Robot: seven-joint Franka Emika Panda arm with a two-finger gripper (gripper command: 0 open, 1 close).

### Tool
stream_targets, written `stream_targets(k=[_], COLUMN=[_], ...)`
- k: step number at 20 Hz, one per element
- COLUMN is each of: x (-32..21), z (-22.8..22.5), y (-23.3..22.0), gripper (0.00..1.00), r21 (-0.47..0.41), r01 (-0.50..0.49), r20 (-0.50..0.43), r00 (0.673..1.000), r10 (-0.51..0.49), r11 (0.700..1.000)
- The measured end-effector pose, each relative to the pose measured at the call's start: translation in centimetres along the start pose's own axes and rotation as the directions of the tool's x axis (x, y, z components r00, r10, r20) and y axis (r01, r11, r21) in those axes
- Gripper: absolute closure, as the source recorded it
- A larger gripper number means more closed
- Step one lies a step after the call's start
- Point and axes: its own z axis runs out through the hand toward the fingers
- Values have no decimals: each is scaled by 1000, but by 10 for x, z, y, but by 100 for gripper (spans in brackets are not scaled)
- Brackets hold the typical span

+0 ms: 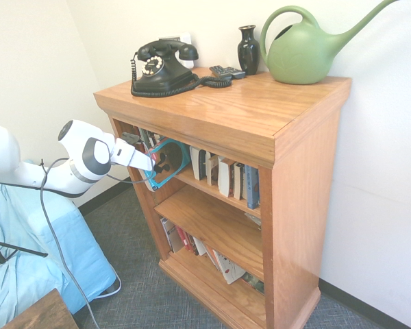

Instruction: Organize the shelf

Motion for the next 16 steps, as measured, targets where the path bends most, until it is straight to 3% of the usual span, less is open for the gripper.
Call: stream_targets(k=[5, 16], x=[9, -8], z=[8, 28], y=[-9, -20], gripper=[100, 100], r21=[-18, -14], r01=[35, 66], r20=[-53, -79], r00=[998, 995], r10=[-36, -67], r11=[999, 998])
